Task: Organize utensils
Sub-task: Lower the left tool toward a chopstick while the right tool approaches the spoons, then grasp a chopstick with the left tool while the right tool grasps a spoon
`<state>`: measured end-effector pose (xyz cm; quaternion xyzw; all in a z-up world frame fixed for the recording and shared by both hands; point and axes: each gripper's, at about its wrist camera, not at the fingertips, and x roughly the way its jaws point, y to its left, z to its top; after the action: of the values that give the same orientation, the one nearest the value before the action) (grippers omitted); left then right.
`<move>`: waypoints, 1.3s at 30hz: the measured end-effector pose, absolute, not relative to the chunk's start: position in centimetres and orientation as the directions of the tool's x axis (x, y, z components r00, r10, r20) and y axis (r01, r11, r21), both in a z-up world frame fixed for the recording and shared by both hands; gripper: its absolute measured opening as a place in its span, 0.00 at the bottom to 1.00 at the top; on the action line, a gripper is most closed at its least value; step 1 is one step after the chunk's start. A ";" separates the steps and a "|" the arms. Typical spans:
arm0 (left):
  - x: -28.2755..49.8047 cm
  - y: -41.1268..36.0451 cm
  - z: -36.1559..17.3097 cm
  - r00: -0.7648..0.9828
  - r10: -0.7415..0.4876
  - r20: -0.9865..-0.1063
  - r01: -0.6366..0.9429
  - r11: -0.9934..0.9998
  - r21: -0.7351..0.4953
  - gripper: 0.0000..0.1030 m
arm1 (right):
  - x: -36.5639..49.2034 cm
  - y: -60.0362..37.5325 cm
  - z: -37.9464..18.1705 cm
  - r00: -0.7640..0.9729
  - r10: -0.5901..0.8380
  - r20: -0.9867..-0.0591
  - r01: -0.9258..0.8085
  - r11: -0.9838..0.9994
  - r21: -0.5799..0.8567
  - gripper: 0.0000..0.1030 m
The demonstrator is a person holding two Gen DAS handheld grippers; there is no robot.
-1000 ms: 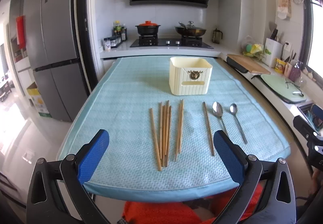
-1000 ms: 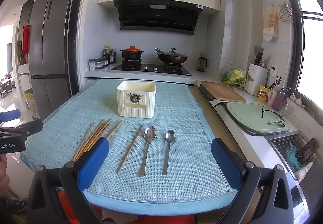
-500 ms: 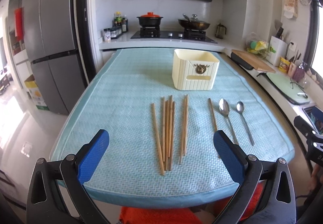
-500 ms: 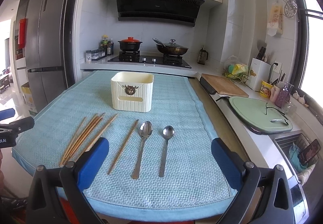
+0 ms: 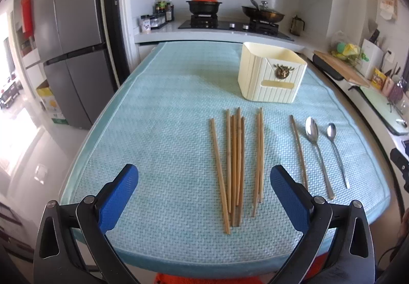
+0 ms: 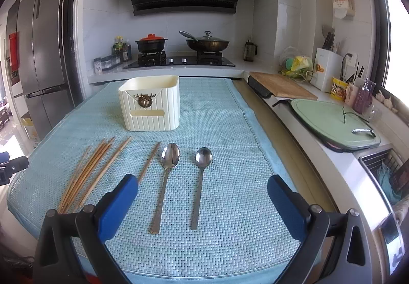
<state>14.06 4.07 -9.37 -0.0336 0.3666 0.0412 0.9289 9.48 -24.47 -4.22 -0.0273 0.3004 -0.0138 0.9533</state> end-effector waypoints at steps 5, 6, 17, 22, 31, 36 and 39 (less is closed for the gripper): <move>16.5 4.8 -10.5 0.709 0.051 -0.704 -0.103 0.994 -0.032 1.00 | 10.6 -25.6 -5.6 0.799 -0.027 -0.601 0.021 1.000 -0.016 1.00; 17.0 4.9 -10.7 0.706 0.047 -0.707 -0.099 0.994 -0.034 1.00 | 10.9 -25.8 -5.9 0.792 -0.025 -0.610 0.027 1.000 -0.007 1.00; 24.8 7.0 -15.1 0.601 -0.026 -0.799 -0.080 0.993 -0.092 1.00 | 14.0 -26.1 -8.5 0.687 -0.015 -0.727 0.033 0.999 0.011 1.00; 28.1 7.3 -17.4 0.553 -0.005 -0.833 -0.091 0.994 -0.067 0.99 | 15.0 -26.6 -9.2 0.675 -0.024 -0.738 0.052 0.999 0.015 1.00; 30.7 6.7 -20.4 0.503 0.068 -0.862 -0.103 0.995 0.019 0.99 | 20.9 -28.1 -11.9 0.654 -0.006 -0.756 0.066 0.997 0.049 1.00; 31.5 7.2 -20.4 0.502 0.060 -0.863 -0.104 0.995 0.009 0.99 | 25.4 -28.4 -14.2 0.622 0.020 -0.783 0.069 0.994 0.081 0.99; 31.8 7.2 -20.5 0.494 0.051 -0.868 -0.106 0.994 -0.002 0.99 | 27.4 -28.2 -15.1 0.613 0.032 -0.789 0.061 0.994 0.088 0.98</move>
<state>31.81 7.19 -20.47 -0.0274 0.5008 0.0453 0.8639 27.44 -28.15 -15.07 0.0531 0.4397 -0.0080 0.8965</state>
